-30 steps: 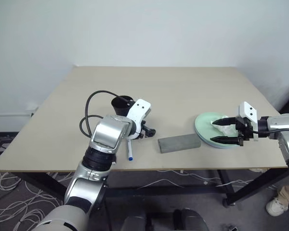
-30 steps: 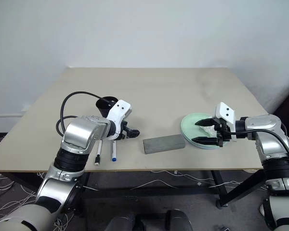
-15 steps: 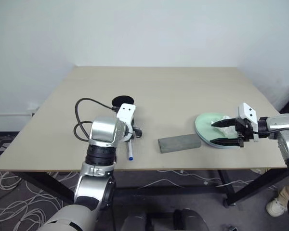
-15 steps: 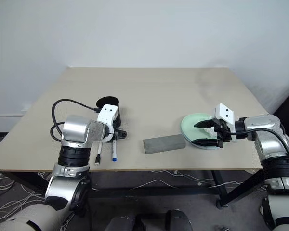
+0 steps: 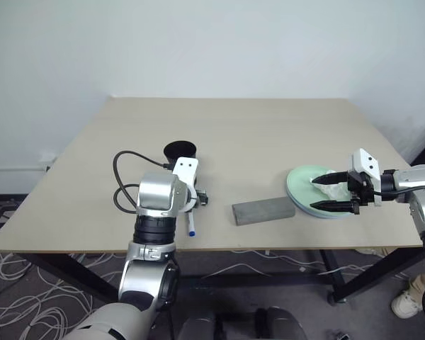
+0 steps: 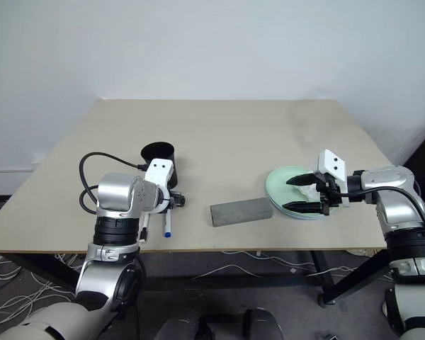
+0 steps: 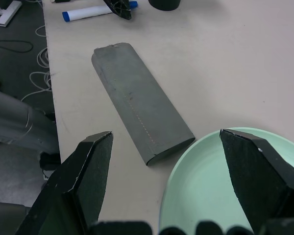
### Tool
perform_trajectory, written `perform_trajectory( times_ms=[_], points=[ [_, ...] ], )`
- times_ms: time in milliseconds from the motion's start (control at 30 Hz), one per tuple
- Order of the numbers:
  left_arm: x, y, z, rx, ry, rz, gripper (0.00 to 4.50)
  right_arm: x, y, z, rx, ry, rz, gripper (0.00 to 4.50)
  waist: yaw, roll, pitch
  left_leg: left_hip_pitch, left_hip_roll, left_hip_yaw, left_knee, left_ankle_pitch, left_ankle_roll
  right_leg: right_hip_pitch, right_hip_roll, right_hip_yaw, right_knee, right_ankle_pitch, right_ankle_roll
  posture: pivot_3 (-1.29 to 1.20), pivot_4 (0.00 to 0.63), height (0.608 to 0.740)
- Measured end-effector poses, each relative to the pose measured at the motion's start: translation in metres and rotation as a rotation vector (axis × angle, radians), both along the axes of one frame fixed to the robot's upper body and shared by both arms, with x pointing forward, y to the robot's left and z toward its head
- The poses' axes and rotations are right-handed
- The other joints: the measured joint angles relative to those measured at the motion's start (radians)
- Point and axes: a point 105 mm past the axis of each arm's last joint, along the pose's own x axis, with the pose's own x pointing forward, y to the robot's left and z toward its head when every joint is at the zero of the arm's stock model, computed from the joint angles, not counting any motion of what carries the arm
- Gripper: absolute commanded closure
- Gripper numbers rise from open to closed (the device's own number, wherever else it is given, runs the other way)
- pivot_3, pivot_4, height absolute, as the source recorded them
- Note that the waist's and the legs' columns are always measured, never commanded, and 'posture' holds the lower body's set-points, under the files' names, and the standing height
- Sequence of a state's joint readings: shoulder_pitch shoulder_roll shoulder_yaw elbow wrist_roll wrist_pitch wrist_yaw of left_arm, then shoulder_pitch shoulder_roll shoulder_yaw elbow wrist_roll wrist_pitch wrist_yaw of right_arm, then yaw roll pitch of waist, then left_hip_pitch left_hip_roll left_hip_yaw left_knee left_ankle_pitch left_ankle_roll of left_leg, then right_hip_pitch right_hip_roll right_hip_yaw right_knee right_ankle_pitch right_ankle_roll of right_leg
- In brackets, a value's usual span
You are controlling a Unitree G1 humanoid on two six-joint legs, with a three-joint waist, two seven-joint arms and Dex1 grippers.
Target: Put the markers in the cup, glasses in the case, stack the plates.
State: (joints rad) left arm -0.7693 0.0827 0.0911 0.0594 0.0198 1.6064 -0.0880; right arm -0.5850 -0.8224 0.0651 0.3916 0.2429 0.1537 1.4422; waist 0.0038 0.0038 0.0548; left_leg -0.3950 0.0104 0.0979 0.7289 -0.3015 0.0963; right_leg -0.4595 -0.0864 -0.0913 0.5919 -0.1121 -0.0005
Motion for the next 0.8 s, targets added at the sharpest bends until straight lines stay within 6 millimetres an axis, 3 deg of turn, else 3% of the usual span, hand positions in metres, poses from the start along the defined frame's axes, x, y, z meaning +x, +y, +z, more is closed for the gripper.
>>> perform_trajectory(
  times_ms=[133,300,367,633,800],
  points=[
    [-0.001,0.001,-0.004,0.005,0.014,0.005,2.15,0.000,0.000,0.000,-0.002,-0.004,0.000,0.71,0.000,0.000,0.000,0.000,0.000,0.000,0.000,0.000,0.000,0.000,0.000,0.000,0.000,0.000,0.000,0.00,0.000,0.740],
    [-0.003,0.003,-0.008,0.013,0.026,0.013,3.92,0.001,-0.001,0.000,-0.010,-0.011,-0.006,0.71,0.000,0.000,0.000,0.000,0.000,0.000,0.000,0.000,0.000,0.000,0.000,0.000,0.000,0.000,0.000,0.00,0.000,0.740],
    [-0.003,0.004,-0.009,0.015,0.025,0.014,4.39,0.001,-0.001,0.000,-0.010,-0.011,-0.007,0.71,0.000,0.000,0.000,0.000,0.000,0.000,0.000,0.000,0.000,0.000,0.000,0.000,0.000,0.000,0.000,0.00,0.000,0.740],
    [-0.003,0.005,-0.010,0.030,0.022,-0.004,4.39,0.002,-0.002,-0.001,-0.009,-0.014,-0.020,0.71,0.000,0.000,0.000,0.001,0.000,0.000,0.000,-0.001,0.002,0.000,0.000,0.000,0.000,0.000,-0.001,0.00,0.000,0.740],
    [-0.006,-0.007,-0.011,0.054,0.003,-0.139,4.39,0.002,-0.002,-0.001,-0.009,-0.014,-0.020,0.71,0.000,0.001,0.000,0.001,0.000,0.000,-0.001,-0.001,0.002,0.000,0.000,0.000,0.001,0.000,-0.001,0.00,0.000,0.740]
  ],
)
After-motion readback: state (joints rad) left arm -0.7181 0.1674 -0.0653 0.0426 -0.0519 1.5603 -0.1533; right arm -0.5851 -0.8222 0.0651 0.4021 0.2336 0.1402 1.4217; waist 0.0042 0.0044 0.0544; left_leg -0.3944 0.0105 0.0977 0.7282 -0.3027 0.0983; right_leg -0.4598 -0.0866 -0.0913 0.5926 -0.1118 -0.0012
